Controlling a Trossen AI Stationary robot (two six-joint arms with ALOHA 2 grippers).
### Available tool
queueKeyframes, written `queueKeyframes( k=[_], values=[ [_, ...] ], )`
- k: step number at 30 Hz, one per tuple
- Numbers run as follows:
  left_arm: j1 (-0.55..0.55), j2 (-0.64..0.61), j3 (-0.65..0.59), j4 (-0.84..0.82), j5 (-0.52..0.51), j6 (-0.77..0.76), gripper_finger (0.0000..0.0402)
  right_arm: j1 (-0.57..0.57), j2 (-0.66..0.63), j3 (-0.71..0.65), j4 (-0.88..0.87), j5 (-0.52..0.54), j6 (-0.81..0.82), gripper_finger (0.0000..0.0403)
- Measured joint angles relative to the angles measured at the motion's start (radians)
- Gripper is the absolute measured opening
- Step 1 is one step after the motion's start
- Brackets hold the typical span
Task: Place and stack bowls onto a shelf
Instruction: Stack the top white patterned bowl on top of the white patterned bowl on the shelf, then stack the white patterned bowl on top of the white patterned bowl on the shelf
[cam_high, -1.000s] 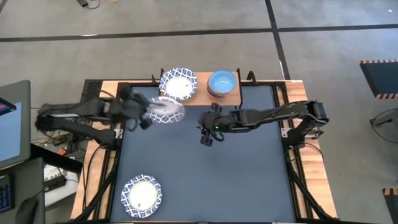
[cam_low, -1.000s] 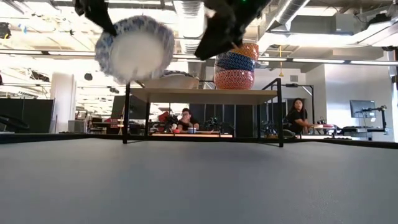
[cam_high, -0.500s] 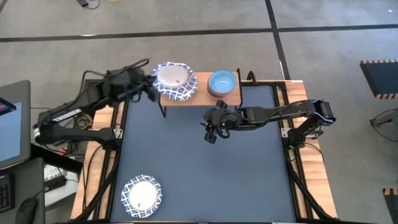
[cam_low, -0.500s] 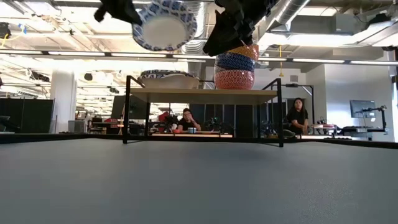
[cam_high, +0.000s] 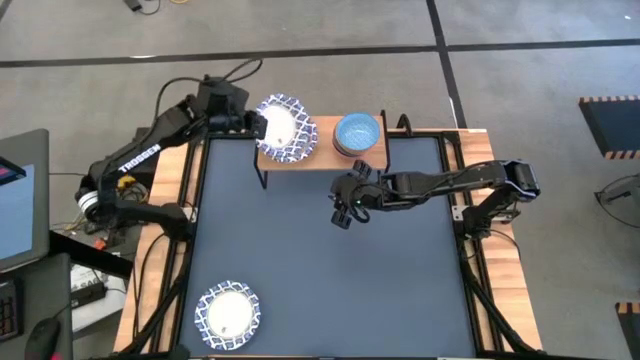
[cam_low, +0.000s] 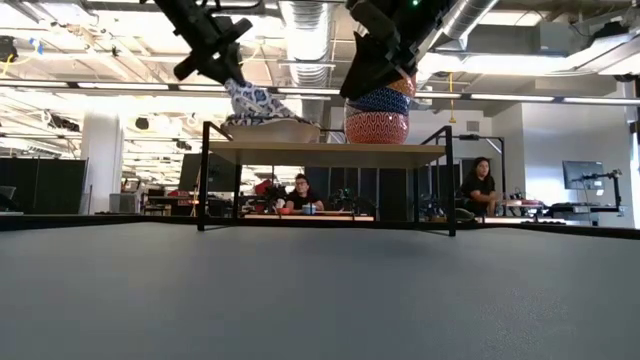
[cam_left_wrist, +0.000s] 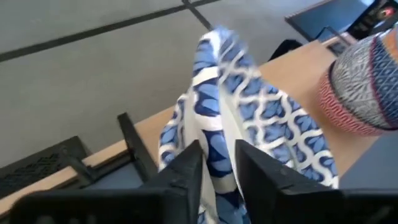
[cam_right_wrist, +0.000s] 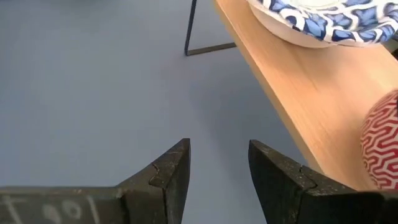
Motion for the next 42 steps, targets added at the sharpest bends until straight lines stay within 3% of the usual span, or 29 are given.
queueKeyframes(
  k=[8, 12, 15, 26, 32, 42],
  values=[
    [0.009, -0.024, 0.083, -0.079, 0.025, 0.073, 0.0174, 0.0, 0.0, 0.0, -0.026, 0.001, 0.001, 0.0187],
    [-0.001, -0.052, 0.099, -0.105, -0.092, 0.136, 0.0198, -0.001, 0.0, 0.0, -0.025, 0.001, 0.005, 0.0187],
    [-0.006, -0.046, 0.093, -0.083, -0.174, 0.152, 0.02, -0.002, 0.004, 0.0, 0.002, 0.002, 0.007, 0.0187],
    [-0.006, 0.088, -0.041, -0.053, -0.226, 0.162, 0.0182, -0.002, 0.008, -0.002, 0.017, 0.001, 0.007, 0.0187],
    [-0.038, 0.13, -0.042, 0.003, -0.17, 0.175, 0.018, -0.002, 0.009, -0.002, 0.008, 0.0, 0.0, 0.0187],
    [-0.152, -0.041, -0.041, -0.097, -0.236, 0.2, 0.018, -0.002, 0.009, -0.015, 0.043, -0.001, -0.001, 0.0187]
  ],
)
